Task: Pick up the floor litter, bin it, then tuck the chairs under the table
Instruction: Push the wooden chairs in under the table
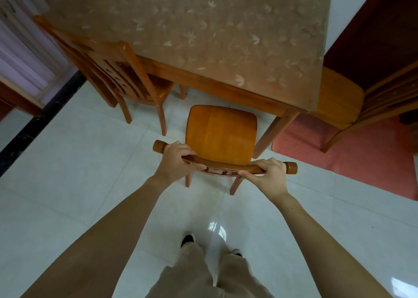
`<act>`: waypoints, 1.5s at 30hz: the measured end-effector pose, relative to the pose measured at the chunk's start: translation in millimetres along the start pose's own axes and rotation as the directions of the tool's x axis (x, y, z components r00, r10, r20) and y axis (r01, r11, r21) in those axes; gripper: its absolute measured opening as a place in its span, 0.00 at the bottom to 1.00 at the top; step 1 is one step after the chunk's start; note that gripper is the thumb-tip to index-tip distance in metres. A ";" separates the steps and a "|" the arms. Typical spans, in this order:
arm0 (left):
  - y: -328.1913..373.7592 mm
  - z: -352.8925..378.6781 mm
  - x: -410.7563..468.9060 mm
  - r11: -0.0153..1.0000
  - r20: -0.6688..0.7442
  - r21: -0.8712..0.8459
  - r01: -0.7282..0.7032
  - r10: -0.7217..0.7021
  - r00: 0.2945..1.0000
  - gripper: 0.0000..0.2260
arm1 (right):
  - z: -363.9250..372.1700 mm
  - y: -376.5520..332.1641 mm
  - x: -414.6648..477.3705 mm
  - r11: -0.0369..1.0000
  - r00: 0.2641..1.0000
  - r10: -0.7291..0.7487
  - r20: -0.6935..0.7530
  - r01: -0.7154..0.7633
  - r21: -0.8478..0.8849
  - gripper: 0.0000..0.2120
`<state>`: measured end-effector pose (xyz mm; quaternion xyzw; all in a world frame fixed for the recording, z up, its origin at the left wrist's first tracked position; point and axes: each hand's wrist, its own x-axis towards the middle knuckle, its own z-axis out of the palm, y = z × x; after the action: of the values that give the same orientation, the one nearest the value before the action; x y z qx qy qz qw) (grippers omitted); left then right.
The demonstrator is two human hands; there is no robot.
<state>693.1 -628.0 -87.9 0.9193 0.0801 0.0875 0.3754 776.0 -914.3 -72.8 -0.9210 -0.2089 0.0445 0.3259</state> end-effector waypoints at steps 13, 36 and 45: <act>-28.0 -6.6 67.5 0.996 0.002 -0.016 -0.084 0.084 0.996 0.25 | 5.2 -15.5 58.6 1.000 0.998 0.028 -0.048 -0.028 -0.010 0.18; -32.0 -17.4 206.4 0.994 0.049 -0.010 -0.105 0.106 0.993 0.26 | 12.6 14.9 182.1 0.996 0.994 0.051 -0.095 -0.058 -0.073 0.27; -21.4 -19.8 208.4 0.985 0.037 0.172 -0.024 0.018 0.999 0.24 | 5.5 14.7 198.9 0.992 0.997 0.073 0.036 -0.069 -0.108 0.28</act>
<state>889.5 -555.1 -68.0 0.9505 0.0710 0.0678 0.2949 960.7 -839.1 -75.4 -0.9428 -0.1845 0.0634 0.2702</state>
